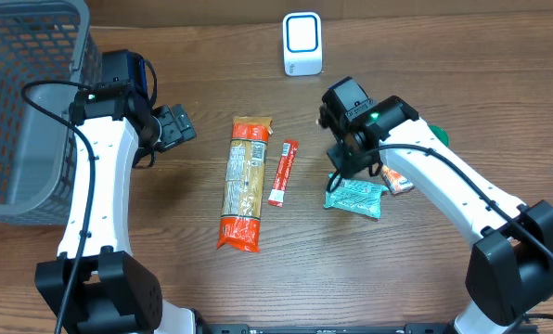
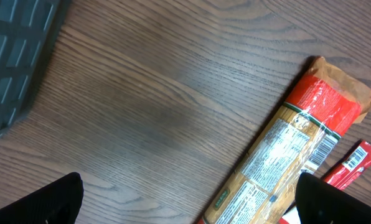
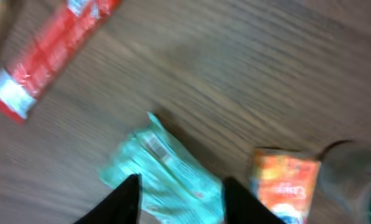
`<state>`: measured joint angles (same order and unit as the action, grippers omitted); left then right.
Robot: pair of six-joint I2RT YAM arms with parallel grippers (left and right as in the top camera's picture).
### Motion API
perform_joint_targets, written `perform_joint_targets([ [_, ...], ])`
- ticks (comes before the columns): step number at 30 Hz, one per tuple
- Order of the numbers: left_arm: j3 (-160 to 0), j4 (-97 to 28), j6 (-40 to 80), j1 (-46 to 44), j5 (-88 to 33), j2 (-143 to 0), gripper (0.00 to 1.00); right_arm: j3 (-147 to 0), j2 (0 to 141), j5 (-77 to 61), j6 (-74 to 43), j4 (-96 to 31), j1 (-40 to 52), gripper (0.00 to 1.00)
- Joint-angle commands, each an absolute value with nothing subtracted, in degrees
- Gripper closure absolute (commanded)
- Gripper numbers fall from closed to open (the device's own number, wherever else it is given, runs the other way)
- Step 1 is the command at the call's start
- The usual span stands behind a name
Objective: Scan the item barcode
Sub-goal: 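Carry the mint-green packet back right and lower it to the table, then push the mint-green packet right toward the jar with the right gripper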
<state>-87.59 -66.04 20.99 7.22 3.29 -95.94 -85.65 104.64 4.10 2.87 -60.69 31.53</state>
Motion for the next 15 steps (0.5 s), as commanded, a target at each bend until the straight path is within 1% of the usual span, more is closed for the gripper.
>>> perform_joint_targets([
  [1,-88.51,-65.98,20.34,7.11,3.81,-95.13,0.0,-85.49,104.64,-1.08,-14.11,-58.5,31.57,0.72],
  [4,-88.51,-65.98,20.34,7.09,3.81,-95.13,0.0,-85.45,104.88,-0.95,-18.37,-56.86,32.36,0.9],
  [5,-88.51,-65.98,20.34,7.11,3.79,-95.13,0.0,-85.43,105.03,-0.91,-18.87,-56.14,32.58,0.92],
  [8,-88.51,-65.98,20.34,7.11,3.81,-95.13,0.0,-85.45,106.3,0.78,-21.08,-54.17,33.01,0.93],
  [15,-88.51,-65.98,20.34,7.11,3.81,-95.13,0.0,-85.43,112.12,7.97,-21.69,-52.53,32.99,0.93],
])
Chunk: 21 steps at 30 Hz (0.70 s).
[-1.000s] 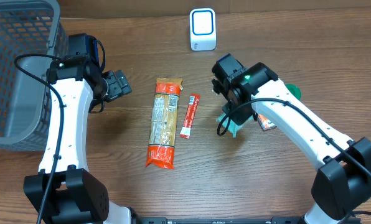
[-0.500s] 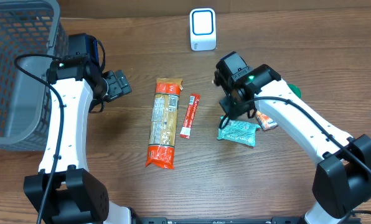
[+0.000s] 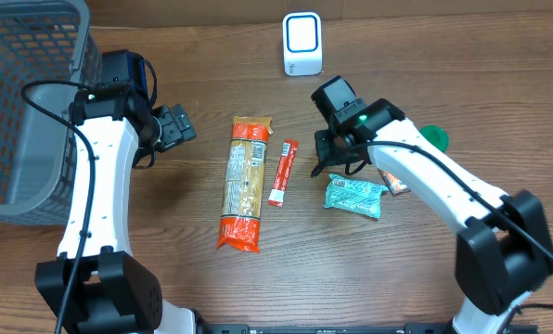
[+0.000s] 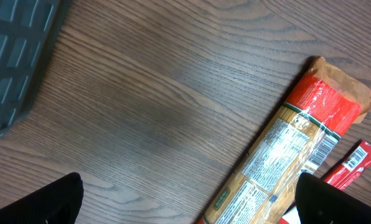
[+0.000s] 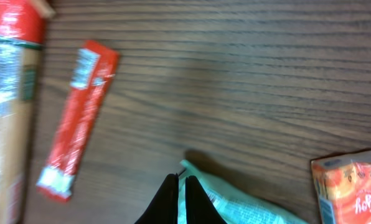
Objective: Scan the item barcode
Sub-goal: 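Push the mint-green packet right toward the jar with the right gripper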
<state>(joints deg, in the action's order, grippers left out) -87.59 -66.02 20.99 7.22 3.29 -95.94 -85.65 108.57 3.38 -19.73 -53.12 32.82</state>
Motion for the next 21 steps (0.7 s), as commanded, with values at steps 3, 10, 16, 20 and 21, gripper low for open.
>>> perform_joint_targets([
  [3,-88.51,-65.95,20.34,7.11,3.79,-95.13,0.0,-85.43,115.18,10.55,-24.53,-52.45,32.75,0.93],
  [10,-88.51,-65.95,20.34,7.11,3.79,-95.13,0.0,-85.43,119.44,6.26,-24.45,-54.5,32.73,0.93],
  [16,-88.51,-65.95,20.34,7.11,3.81,-95.13,0.0,-85.45,119.44,-1.76,-22.15,-61.54,33.17,0.92],
  [20,-88.51,-65.98,20.34,7.11,3.81,-95.13,0.0,-85.45,119.44,-3.68,-22.0,-68.9,33.17,0.88],
  [21,-88.51,-65.98,20.34,7.11,3.79,-95.13,0.0,-85.45,119.44,-3.79,-21.08,-70.52,33.17,0.87],
])
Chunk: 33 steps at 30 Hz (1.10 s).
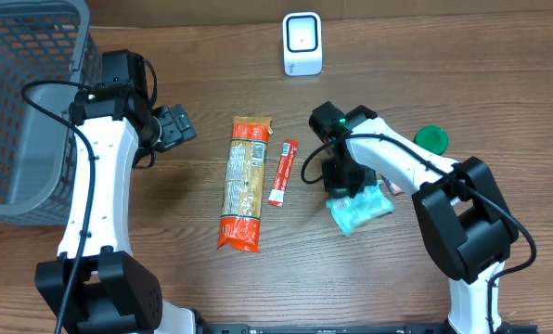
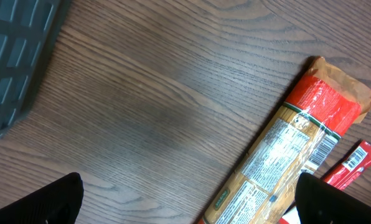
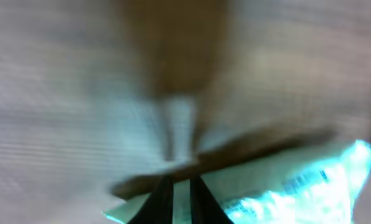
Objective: Scan the item barcode
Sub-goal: 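Push the mint-green packet right toward the jar with the right gripper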
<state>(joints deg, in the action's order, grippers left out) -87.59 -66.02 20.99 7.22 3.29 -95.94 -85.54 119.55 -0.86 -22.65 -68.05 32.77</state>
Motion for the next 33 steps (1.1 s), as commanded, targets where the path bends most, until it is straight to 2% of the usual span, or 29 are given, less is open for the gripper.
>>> perform_joint_targets([
  [1,-88.51,-65.98,20.34,7.11,3.81,-95.13,0.0,-85.45,119.44,-3.84,-20.16,-71.99,33.19,0.85],
  [6,-88.51,-65.98,20.36,7.11,3.81,-95.13,0.0,-85.45,119.44,-3.73,-16.16,-77.34,33.21,0.75],
  [9,-88.51,-65.98,20.34,7.11,3.79,-95.13,0.0,-85.52,119.37,-3.66,-16.25,-78.32,33.34,0.75],
  [12,-88.51,-65.98,20.36,7.11,3.79,-95.13,0.0,-85.52,118.02,-3.36,-20.25,-79.4,34.46,0.7],
  [17,-88.51,-65.95,20.34,7.11,3.81,-95.13,0.0,-85.49,111.53,2.85,-31.59,-81.82,37.04,0.66],
  [21,-88.51,-65.98,20.34,7.11,3.81,-95.13,0.0,-85.45,104.16,4.69,-37.34,-84.49,36.99,0.53],
  [25,-88.51,-65.98,20.34,7.09,3.81,-95.13,0.0,-84.77,100.51,5.13,-40.56,-85.8,36.91,0.47],
  [28,-88.51,-65.95,20.34,7.11,3.81,-95.13,0.0,-81.43,98.21,5.32,-40.82,-83.53,36.88,0.41],
  [31,-88.51,-65.98,20.34,7.11,3.79,-95.13,0.0,-76.66,96.9,5.52,-42.24,-79.66,36.88,0.27],
  [33,-88.51,-65.98,20.34,7.11,3.81,-95.13,0.0,-72.71,96.73,5.52,-42.24,-76.27,36.42,0.26],
])
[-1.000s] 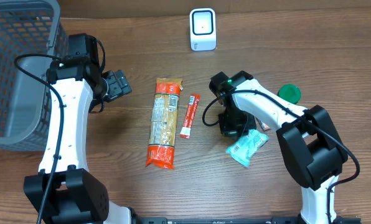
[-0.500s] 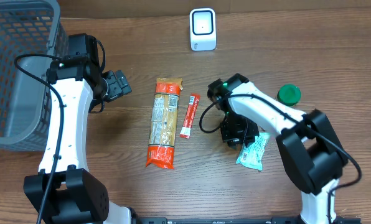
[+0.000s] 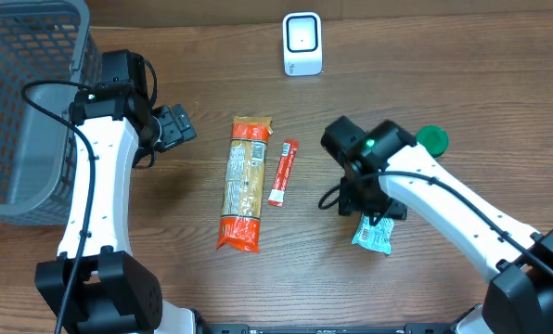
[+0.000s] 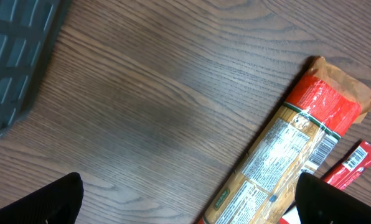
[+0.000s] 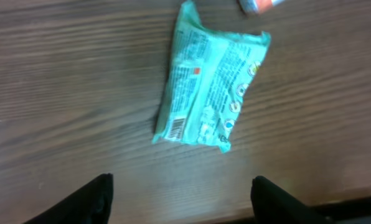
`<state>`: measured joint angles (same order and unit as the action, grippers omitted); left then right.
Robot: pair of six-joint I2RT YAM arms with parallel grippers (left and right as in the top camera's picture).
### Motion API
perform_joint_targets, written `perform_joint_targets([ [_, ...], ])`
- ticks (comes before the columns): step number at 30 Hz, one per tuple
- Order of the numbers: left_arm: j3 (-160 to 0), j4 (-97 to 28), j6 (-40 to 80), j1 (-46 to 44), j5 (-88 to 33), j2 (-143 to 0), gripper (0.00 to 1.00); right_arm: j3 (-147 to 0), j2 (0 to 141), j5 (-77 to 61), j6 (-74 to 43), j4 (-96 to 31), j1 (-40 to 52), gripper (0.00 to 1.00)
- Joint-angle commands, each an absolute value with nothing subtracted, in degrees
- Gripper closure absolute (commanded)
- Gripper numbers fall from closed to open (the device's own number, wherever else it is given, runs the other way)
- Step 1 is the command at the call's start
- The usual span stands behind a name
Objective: Scan the item barcode
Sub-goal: 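Push the mint-green packet right toward the jar with the right gripper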
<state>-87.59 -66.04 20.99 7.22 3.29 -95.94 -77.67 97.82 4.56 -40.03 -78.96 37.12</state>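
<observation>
A teal snack packet (image 5: 210, 102) lies flat on the wooden table, a barcode near its lower left corner facing up. In the overhead view the teal packet (image 3: 374, 233) sits just in front of my right gripper (image 3: 367, 206). My right gripper (image 5: 182, 199) hangs open above the table, its fingers (image 5: 93, 198) wide apart and holding nothing. The white scanner (image 3: 302, 44) stands at the far edge. My left gripper (image 3: 177, 128) is open near the basket; in its own view the left gripper (image 4: 188, 202) is empty.
A long pasta pack (image 3: 244, 182) and a red stick sachet (image 3: 282, 172) lie mid-table. A grey basket (image 3: 21, 102) fills the far left. A green cap (image 3: 431, 139) lies right of my right arm. An orange carton's corner (image 5: 260, 5) shows beyond the packet.
My right gripper was shut against the teal packet and is now open above it. The packet lies nearer the front edge and turned more upright. The left arm has not moved.
My right gripper first hung partly open over the teal packet beside the orange carton. Then it was shut at the packet's left edge, then shut against the packet, which had shifted and tilted. Now the gripper is open and the packet lies further forward.
</observation>
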Motion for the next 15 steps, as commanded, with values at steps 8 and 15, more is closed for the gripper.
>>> perform_joint_targets([
  [8,-88.51,-65.98,20.34,7.09,3.79,-95.13,0.0,-59.72,96.75,3.27,-41.5,-62.11,30.63,0.27],
  [15,-88.51,-65.98,20.36,7.11,3.81,-95.13,0.01,-54.04,96.77,1.91,-30.92,-52.97,29.76,0.38],
])
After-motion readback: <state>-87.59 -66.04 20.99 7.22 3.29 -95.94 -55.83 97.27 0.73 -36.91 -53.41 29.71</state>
